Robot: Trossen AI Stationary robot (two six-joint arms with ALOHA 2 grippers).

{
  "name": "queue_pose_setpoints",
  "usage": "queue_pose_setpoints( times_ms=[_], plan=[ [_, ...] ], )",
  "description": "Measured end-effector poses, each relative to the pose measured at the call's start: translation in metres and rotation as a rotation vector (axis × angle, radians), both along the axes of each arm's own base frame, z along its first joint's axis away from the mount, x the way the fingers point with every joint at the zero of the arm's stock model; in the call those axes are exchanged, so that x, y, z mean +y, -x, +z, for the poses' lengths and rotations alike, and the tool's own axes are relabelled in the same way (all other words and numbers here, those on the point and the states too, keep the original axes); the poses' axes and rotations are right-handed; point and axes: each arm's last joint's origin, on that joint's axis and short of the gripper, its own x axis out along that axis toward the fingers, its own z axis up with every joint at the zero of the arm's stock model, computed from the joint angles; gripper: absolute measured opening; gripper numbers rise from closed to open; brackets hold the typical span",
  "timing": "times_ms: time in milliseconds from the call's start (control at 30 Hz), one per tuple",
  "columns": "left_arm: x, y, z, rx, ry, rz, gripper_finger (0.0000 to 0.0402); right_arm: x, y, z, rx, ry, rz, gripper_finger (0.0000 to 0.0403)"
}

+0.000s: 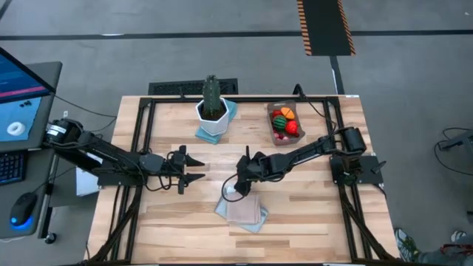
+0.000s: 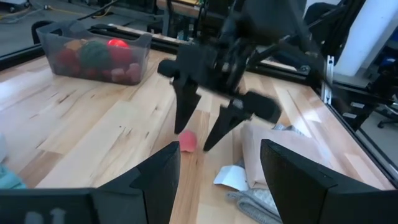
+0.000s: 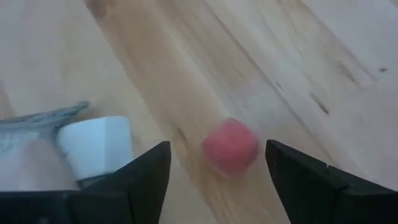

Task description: Pick and placing Produce into tupperware

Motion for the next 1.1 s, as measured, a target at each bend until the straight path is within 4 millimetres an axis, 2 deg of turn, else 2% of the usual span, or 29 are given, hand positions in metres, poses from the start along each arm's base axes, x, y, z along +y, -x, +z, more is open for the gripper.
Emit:
queue_pose_setpoints(
  times_ms=[200, 367, 633, 833, 967, 1100],
  plan=[
    [0.000, 0.000, 0.000, -0.002, 0.000, 0.000, 0.0213, 0.000, -0.002, -0.014, 0.029, 0.009, 0.000, 0.0255],
    [0.000, 0.000, 0.000, -0.003, 0.000, 0.000, 0.0213, 0.000, -0.002, -0.014, 0.027, 0.016, 0.012, 0.0214],
    [0.000, 0.000, 0.000, 0.000, 0.000, 0.001, 0.0213, 0.002, -0.013, 0.001, 0.005, 0.030, 0.063, 0.0127],
    [0.000, 0.000, 0.000, 0.000, 0.000, 0.001, 0.0213, -0.005, -0.023, 0.019, 0.011, 0.048, 0.072, 0.0140],
    [0.000, 0.000, 0.000, 0.000, 0.000, 0.000, 0.0213, -0.019, -0.027, 0.031, 0.041, 0.063, 0.050, 0.0149],
    [0.000, 0.000, 0.000, -0.003, 0.001, 0.001, 0.0213, -0.036, -0.031, 0.038, 0.048, 0.080, 0.044, 0.0136]
  ],
)
